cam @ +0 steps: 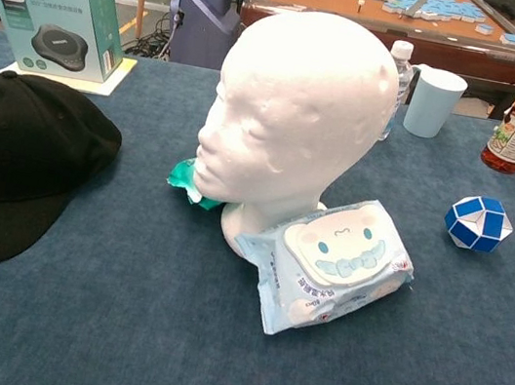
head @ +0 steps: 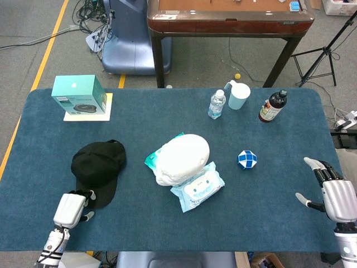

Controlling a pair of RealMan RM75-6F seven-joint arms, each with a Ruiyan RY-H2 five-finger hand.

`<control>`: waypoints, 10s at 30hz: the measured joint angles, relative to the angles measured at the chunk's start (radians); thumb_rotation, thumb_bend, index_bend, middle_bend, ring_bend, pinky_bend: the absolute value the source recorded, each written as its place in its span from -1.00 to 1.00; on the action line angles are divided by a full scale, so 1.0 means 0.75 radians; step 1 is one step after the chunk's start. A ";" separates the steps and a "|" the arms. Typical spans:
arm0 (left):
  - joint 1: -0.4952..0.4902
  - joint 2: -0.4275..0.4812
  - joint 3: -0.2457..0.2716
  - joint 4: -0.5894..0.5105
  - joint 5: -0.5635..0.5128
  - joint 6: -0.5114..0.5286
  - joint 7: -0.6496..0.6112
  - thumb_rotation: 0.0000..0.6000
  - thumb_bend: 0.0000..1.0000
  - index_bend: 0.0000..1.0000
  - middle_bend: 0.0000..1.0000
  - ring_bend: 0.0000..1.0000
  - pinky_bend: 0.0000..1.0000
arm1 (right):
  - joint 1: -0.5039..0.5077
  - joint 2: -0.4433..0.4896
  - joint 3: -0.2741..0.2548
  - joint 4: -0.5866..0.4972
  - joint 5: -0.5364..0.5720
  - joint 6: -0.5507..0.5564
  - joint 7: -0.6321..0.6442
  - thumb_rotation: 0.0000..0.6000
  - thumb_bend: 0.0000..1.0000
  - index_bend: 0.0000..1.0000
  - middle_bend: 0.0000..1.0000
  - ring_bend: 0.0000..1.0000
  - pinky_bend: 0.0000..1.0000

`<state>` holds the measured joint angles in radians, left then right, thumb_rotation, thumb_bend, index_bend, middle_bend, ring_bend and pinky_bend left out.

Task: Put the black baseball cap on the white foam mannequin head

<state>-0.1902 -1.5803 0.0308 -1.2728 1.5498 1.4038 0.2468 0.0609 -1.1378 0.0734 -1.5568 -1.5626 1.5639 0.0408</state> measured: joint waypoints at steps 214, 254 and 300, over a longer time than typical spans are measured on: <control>-0.578 -0.440 -0.281 0.123 0.498 0.620 0.073 1.00 -0.14 0.74 0.28 0.05 0.02 | -0.006 0.059 0.118 0.106 0.252 -0.115 0.258 1.00 -1.00 -0.64 -0.53 -0.64 -0.17; -0.526 -0.568 -0.154 0.282 0.619 0.607 0.181 1.00 -0.14 0.62 0.25 0.03 0.02 | 0.007 0.062 0.128 0.123 0.284 -0.166 0.280 1.00 -1.00 -0.64 -0.53 -0.64 -0.17; -0.190 -0.144 -0.136 -0.079 0.205 0.385 0.373 1.00 -0.57 -0.45 -0.07 -0.20 -0.08 | 0.026 0.050 0.118 0.093 0.290 -0.196 0.187 1.00 -1.00 -0.64 -0.53 -0.64 -0.17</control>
<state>-0.3326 -1.6882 -0.0708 -1.3319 1.7033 1.6928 0.5263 0.0804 -1.1000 0.1615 -1.4870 -1.3449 1.4171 0.1808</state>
